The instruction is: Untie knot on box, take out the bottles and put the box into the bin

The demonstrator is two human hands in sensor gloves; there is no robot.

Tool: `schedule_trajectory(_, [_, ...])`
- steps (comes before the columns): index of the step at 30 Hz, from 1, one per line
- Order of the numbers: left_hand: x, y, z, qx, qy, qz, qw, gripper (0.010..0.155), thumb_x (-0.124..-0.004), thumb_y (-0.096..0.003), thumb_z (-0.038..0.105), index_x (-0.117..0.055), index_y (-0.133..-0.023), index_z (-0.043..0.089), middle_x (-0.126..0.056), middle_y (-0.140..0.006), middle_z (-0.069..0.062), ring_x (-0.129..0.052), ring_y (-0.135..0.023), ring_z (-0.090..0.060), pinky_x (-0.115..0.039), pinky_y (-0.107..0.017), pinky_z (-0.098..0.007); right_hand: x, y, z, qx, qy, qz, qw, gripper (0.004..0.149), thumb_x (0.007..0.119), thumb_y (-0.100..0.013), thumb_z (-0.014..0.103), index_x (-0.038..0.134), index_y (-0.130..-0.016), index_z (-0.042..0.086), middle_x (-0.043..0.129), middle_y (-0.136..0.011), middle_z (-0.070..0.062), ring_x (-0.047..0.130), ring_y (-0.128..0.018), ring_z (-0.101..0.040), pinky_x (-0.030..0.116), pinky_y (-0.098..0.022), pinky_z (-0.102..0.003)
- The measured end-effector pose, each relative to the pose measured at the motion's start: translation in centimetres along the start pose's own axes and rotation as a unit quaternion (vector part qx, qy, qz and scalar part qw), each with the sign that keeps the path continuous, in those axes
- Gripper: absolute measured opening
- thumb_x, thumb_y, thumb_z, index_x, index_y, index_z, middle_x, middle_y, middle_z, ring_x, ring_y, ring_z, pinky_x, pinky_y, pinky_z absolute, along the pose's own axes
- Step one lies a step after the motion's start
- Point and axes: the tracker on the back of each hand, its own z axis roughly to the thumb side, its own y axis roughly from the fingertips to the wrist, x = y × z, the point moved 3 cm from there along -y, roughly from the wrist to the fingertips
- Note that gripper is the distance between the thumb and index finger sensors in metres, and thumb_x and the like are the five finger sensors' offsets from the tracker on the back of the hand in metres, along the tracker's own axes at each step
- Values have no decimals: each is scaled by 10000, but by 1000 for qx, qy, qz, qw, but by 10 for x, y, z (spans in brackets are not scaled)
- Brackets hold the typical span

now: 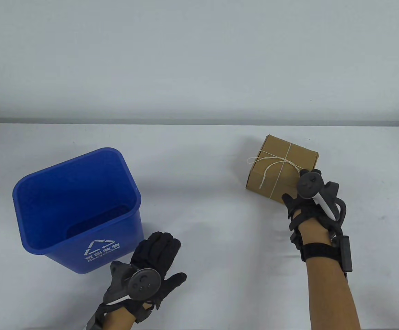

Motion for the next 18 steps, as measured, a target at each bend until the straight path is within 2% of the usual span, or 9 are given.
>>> schedule_trajectory(7, [0, 0, -1, 1, 0, 2, 1000, 892, -737, -459, 640, -398, -1156, 199, -446, -1182, -123, -500, -1094, -513, -477, -745, -685, 6, -13, -7, 18, -9, 20, 1000, 918, 731, -476, 522, 37, -1015, 257, -42, -1080, -65, 555, -930, -476, 559, -610, -598])
schedule_trajectory(12, [0, 0, -2, 3, 1, 2, 1000, 888, -736, -459, 638, -403, -1155, 197, -453, -1179, -125, -514, -1087, -515, -489, -741, -684, 5, -15, -10, 27, -4, -3, 1000, 858, 734, -475, 507, 107, -1022, 296, 72, -1103, -69, 701, -861, -441, 670, -534, -521])
schedule_trajectory(18, [0, 0, -2, 4, 1, 1, 1000, 884, -734, -460, 636, -408, -1153, 195, -460, -1176, -128, -528, -1081, -513, -503, -737, -679, 4, -12, -6, 20, 15, -19, 1000, 834, 745, -469, 494, 169, -1033, 281, 145, -1104, -102, 760, -830, -419, 713, -497, -485])
